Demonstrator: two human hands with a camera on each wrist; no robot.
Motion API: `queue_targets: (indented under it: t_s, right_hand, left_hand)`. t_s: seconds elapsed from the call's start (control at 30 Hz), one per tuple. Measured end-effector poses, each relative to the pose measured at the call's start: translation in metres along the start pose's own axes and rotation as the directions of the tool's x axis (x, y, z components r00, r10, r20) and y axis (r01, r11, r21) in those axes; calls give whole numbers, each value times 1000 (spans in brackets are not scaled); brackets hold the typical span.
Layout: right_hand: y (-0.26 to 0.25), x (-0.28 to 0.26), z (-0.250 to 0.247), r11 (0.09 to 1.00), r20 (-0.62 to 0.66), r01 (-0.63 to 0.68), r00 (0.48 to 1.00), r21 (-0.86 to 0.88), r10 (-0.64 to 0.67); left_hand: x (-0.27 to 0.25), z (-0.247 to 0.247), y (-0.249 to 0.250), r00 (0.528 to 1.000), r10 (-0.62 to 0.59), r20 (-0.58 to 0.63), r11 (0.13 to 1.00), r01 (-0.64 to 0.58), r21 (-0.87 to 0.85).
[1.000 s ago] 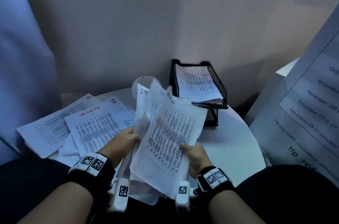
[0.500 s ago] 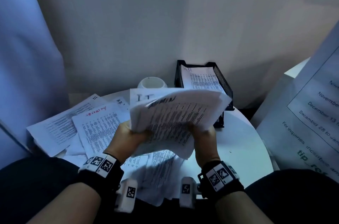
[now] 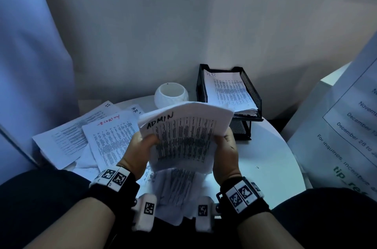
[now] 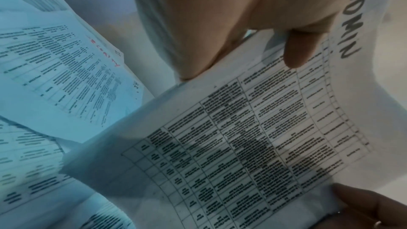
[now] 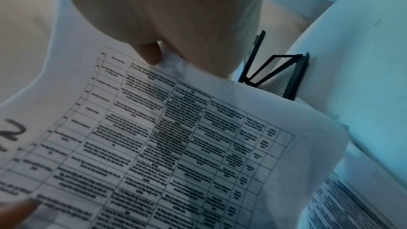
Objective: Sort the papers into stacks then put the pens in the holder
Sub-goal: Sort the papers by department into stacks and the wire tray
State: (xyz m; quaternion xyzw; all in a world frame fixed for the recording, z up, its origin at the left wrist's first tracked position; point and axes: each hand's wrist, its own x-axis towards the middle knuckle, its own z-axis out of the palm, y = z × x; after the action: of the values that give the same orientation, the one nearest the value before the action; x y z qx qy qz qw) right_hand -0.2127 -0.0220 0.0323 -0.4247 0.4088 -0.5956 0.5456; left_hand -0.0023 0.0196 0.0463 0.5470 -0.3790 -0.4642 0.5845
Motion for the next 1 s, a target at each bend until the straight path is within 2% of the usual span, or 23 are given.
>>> queue_targets:
  t_s: [0.07,0.13,0.27,0.37,0.47,0.53,0.6,0.67,0.77,0.83,0.9,1.0]
  right_hand:
    - [-1,1,1,1000,31,23,999,-13,-23]
    - [7,1,-1,998,43,-14,999,-68,17]
    - [33,0,-12,956,5,-219,974,-193,225]
    - [50,-2,-21,908,-91,-320,948,-272,306]
    - [63,-4,-32,855,-270,-445,886,-267,377]
    - [71,-9,-36,826,-286,-547,820,-135,496]
    - [75,-14,-35,782,-160,-622,770,20,617]
    - [75,-20,-30,737,1,-665,742,120,670]
    - [72,-22,-16,746,88,-653,757,132,648]
    - [68,-18,-10,770,74,-616,786,164,613]
    - [62,-11,-9,785,58,-591,804,187,591]
    - [47,5,-17,777,-21,-573,801,259,598]
  left_hand:
    - [3,-2,2,1000,15,-13,999,-14,37]
    - [6,-5,-2,1000,2,-11,985,0,174]
    - [9,-10,-14,996,-77,44,848,42,529]
    - [8,-10,-17,995,-94,38,773,49,633]
    - [11,-6,-12,999,-48,-26,802,54,595]
    - [14,-4,-6,996,-54,-64,882,78,465]
    - [16,-3,-2,995,-76,-62,949,91,302]
    - [18,-4,1,995,-87,-42,970,94,222]
    - [21,-4,6,995,-96,-29,965,100,242]
    - [23,-7,11,993,-116,-30,954,120,274]
    - [25,-10,19,991,-134,27,948,120,295]
    - [24,-15,31,985,-116,130,923,58,381]
